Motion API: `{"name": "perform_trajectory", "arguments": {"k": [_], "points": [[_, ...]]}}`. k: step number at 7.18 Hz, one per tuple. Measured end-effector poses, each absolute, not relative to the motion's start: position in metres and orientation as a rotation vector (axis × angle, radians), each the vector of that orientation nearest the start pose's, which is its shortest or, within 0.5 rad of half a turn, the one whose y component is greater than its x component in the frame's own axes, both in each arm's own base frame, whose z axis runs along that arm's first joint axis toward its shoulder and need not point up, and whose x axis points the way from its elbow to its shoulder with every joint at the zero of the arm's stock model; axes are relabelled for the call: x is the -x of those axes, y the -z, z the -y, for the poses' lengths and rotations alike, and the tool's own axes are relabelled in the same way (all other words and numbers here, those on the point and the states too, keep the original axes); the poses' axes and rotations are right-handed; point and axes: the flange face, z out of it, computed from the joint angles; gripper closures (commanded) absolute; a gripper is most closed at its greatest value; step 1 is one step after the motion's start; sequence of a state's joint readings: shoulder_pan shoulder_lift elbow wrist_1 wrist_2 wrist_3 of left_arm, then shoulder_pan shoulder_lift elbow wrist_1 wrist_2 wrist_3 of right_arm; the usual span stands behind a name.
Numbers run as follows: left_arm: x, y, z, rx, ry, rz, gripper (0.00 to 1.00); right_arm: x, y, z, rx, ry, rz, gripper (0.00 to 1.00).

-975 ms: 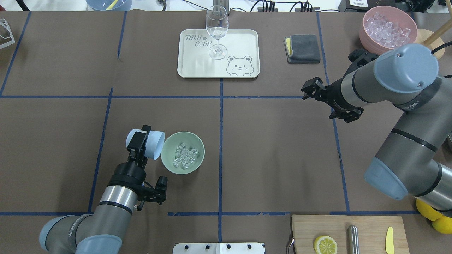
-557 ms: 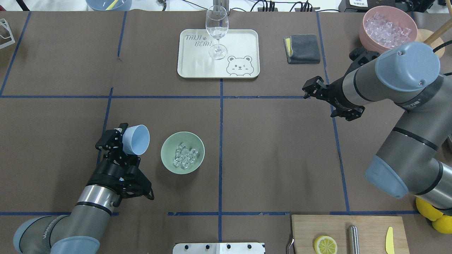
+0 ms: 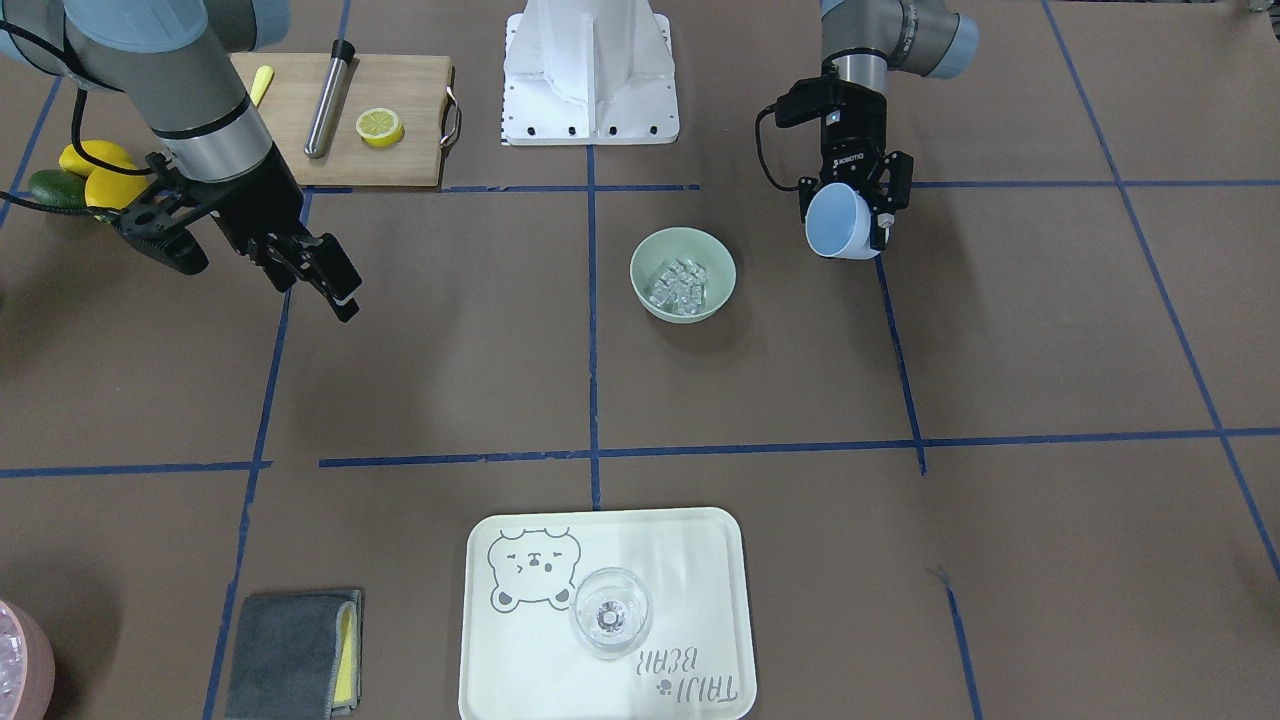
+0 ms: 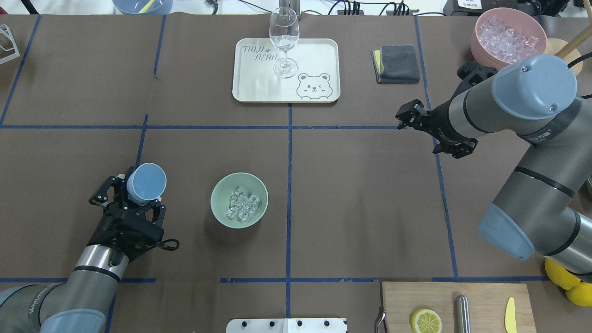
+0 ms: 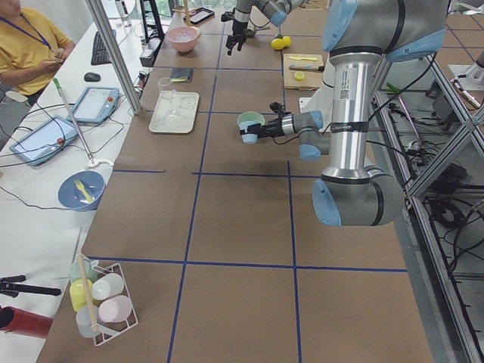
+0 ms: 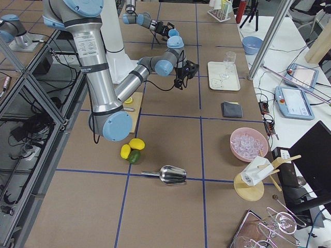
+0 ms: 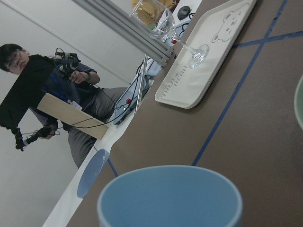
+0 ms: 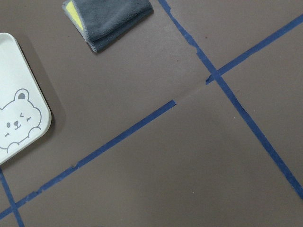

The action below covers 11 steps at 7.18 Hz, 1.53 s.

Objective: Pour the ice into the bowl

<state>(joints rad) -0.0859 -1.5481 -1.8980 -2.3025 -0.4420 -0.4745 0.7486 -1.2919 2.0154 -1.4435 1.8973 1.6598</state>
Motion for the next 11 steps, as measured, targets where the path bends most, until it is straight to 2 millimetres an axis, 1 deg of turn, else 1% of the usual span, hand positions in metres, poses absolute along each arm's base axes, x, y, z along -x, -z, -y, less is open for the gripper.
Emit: {"name": "perform_trajectory", "arguments": {"k": [1,4,6,8,9,11], "points": [[-0.427,-0.425,0.261,-1.314,-0.177,-0.248,1.00,0.332,-0.299,0.447,0.018,-0.641,0.913,0.00],[-0.404,-0.484,0.259,-1.237,0.039,-0.360,1.00,0.331,-0.298,0.446,0.016,-0.639,0.915,0.00],[-0.403,-0.516,0.258,-1.186,0.205,-0.448,1.00,0.331,-0.297,0.446,0.015,-0.638,0.917,0.00],[-0.396,-0.557,0.258,-1.162,0.263,-0.443,1.00,0.331,-0.296,0.446,0.015,-0.638,0.918,0.00],[-0.390,-0.571,0.258,-1.152,0.294,-0.449,1.00,0.331,-0.295,0.445,0.014,-0.638,0.920,0.00],[-0.385,-0.590,0.257,-1.135,0.348,-0.465,1.00,0.331,-0.293,0.445,0.013,-0.636,0.922,0.00]]}}
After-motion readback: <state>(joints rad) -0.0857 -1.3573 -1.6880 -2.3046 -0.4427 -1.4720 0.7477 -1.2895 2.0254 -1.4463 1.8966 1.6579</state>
